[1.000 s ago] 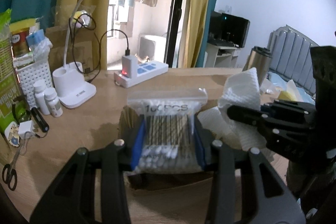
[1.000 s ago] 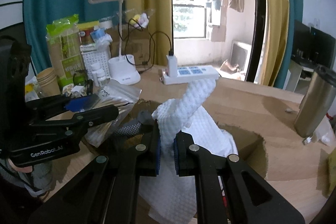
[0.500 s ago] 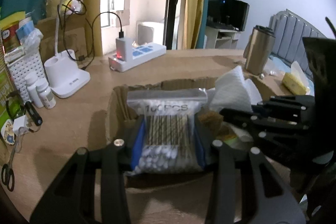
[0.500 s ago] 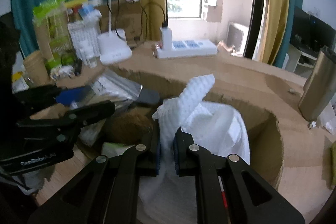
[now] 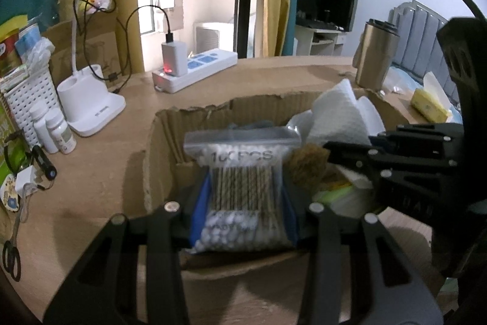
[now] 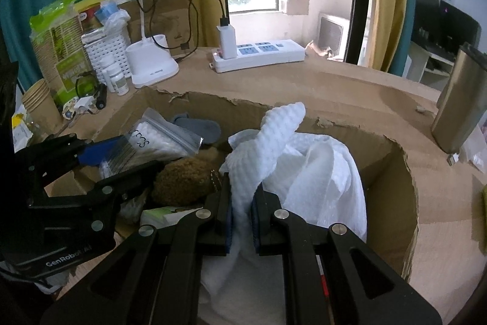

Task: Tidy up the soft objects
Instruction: 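Open both tools to drop the swab bag and mesh cloth into the box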

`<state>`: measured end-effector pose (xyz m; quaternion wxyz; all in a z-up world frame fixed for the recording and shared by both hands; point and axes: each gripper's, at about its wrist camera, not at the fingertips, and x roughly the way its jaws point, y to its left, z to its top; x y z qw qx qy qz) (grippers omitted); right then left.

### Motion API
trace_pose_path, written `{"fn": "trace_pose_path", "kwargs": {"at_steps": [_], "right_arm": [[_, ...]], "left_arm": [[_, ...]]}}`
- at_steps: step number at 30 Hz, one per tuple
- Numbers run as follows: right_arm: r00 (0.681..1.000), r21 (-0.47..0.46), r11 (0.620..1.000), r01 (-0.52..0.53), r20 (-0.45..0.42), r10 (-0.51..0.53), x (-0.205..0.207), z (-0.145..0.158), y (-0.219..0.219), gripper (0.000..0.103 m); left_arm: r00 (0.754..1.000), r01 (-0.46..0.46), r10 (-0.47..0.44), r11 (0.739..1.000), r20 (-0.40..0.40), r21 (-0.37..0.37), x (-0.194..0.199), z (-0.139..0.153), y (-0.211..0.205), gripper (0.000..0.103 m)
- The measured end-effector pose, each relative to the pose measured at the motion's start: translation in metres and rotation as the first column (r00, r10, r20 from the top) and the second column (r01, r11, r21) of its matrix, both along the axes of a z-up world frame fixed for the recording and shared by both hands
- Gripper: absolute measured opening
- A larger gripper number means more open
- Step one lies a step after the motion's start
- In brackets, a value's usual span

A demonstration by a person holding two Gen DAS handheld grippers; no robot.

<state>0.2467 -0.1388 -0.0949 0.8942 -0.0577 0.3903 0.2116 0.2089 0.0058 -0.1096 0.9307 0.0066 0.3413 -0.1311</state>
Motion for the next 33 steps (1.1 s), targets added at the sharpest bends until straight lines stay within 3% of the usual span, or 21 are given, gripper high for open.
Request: {"fn": "trace_pose_path", "kwargs": {"at_steps": [5,9,13,23,33], "right_arm": [[1.000,0.024,1.000,0.013,0.001,-0.013,-0.003,0.000,-0.001,0.012],[1.000,0.023,1.000,0.014,0.024,-0.015,-0.010,0.006,-0.002,0.036],[0.999,0.029,0.999,0.036,0.037,-0.037,-0.013,0.012,-0.009,0.043],[0.995,0.068,0.996,0.057,0.084,-0.063,-0.031,0.034,-0.030,0.051],[0.984,0.104,0.992,0.068,0.155,-0.084,-0.057,0.064,-0.054,0.052]], "left_arm": [[1.000,-0.004,0.004,1.000,-0.002,0.010,0.000,0.001,-0.001,0.046],[0.999,-0.028,0.028,1.000,0.023,0.013,-0.005,0.007,0.001,0.054],[0.998,-0.044,0.044,0.999,0.035,-0.013,-0.010,0.013,0.007,0.081],[0.989,-0.119,0.119,0.993,0.086,-0.010,-0.030,0.040,0.020,0.087],[0.982,-0.113,0.112,0.994,0.152,-0.002,-0.059,0.076,0.006,0.090]]}}
